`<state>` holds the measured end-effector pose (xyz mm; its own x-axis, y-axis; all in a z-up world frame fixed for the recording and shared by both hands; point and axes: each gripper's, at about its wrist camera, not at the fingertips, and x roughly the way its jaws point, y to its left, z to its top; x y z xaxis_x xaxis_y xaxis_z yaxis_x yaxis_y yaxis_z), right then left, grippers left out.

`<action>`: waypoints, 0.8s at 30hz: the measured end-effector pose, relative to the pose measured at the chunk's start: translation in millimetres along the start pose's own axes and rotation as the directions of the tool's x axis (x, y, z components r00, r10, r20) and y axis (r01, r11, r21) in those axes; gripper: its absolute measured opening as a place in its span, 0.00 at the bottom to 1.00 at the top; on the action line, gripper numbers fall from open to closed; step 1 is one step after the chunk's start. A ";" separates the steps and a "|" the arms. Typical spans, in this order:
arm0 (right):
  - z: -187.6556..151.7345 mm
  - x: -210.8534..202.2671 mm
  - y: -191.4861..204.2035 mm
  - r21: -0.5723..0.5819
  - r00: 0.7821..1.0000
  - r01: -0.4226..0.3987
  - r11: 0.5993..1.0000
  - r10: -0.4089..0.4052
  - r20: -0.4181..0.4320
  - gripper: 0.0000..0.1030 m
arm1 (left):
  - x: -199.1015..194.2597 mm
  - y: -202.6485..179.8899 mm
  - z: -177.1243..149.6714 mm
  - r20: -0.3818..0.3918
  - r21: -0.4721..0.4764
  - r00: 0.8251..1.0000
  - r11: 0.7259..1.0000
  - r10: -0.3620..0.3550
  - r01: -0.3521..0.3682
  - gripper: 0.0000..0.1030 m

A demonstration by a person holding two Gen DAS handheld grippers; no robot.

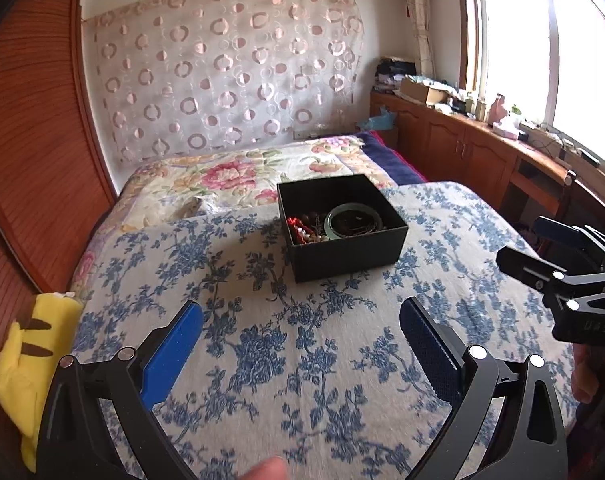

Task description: Organize jewelry

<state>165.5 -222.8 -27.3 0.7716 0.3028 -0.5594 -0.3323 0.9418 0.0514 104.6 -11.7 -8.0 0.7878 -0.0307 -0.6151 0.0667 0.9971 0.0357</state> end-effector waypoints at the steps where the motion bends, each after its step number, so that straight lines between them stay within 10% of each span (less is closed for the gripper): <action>1: 0.6 -8.4 2.0 0.001 1.000 0.001 1.000 -0.001 0.019 0.98 | -5.6 -0.2 0.2 0.012 0.000 1.000 1.000 -0.004 0.004 0.93; 24: 10.8 -77.0 15.5 0.023 0.985 0.038 0.999 -0.042 0.170 0.98 | -86.2 13.3 5.5 0.181 -0.062 0.982 0.997 0.054 -0.043 0.93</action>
<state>106.8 -229.9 25.5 0.8656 0.2836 -0.4127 -0.2898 0.9558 0.0491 40.9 3.9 49.9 0.8880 0.0108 -0.4598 -0.0055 0.9999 0.0128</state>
